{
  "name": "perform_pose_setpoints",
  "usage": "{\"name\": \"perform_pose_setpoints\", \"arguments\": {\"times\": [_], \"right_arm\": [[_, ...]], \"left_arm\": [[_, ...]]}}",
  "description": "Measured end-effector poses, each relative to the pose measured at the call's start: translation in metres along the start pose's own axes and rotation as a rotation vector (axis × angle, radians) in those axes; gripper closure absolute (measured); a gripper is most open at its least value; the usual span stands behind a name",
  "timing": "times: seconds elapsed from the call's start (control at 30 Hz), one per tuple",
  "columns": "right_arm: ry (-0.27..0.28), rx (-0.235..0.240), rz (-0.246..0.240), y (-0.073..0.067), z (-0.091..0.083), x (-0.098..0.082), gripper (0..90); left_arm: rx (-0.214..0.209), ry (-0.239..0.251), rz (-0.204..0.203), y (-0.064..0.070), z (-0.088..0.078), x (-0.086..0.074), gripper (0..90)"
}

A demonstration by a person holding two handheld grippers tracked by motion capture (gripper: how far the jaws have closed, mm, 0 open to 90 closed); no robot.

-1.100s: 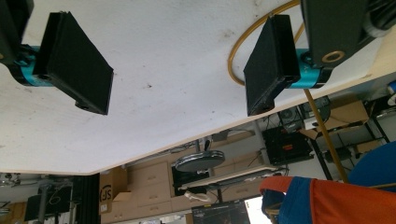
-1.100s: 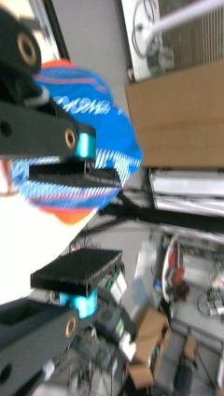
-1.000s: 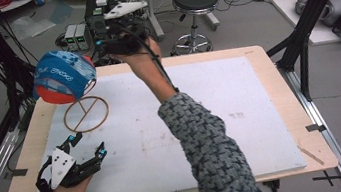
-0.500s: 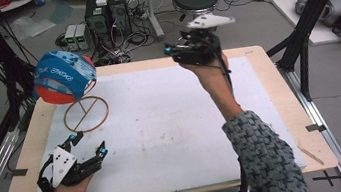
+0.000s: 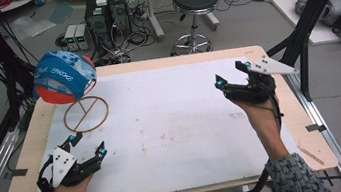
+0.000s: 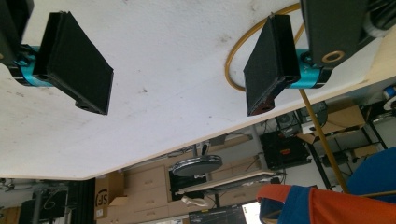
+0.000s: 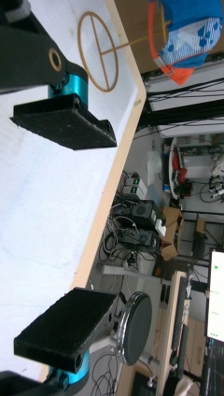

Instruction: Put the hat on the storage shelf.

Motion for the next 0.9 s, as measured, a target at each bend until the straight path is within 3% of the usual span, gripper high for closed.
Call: {"name": "perform_pose_setpoints", "arguments": {"times": [0.13,0.3,0.7,0.9], "right_arm": [[0.017,-0.027,0.013,0.008,-0.024,-0.022,17.7],[0.016,-0.047,0.033,0.013,-0.034,-0.040,14.9],[0.026,-0.035,0.074,0.011,-0.044,-0.099,13.4],[0.015,-0.037,0.044,0.007,-0.041,-0.118,13.4]], "left_arm": [[0.006,-0.003,-0.009,-0.003,0.001,-0.001,23.9],[0.003,-0.004,-0.007,-0.002,0.002,-0.002,24.0],[0.008,-0.009,-0.009,-0.003,0.002,-0.003,23.9],[0.006,-0.015,-0.011,-0.003,0.004,-0.004,23.9]]}}
Point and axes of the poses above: each handheld gripper's, and its own axes: z roughly forward along the jaws, x roughly out of its top, y roughly to its right, the point moved 6 cm from there along z, roughly forward along the jaws, and after that the axes turned 15 degrees about -x, right-handed, at the moved point
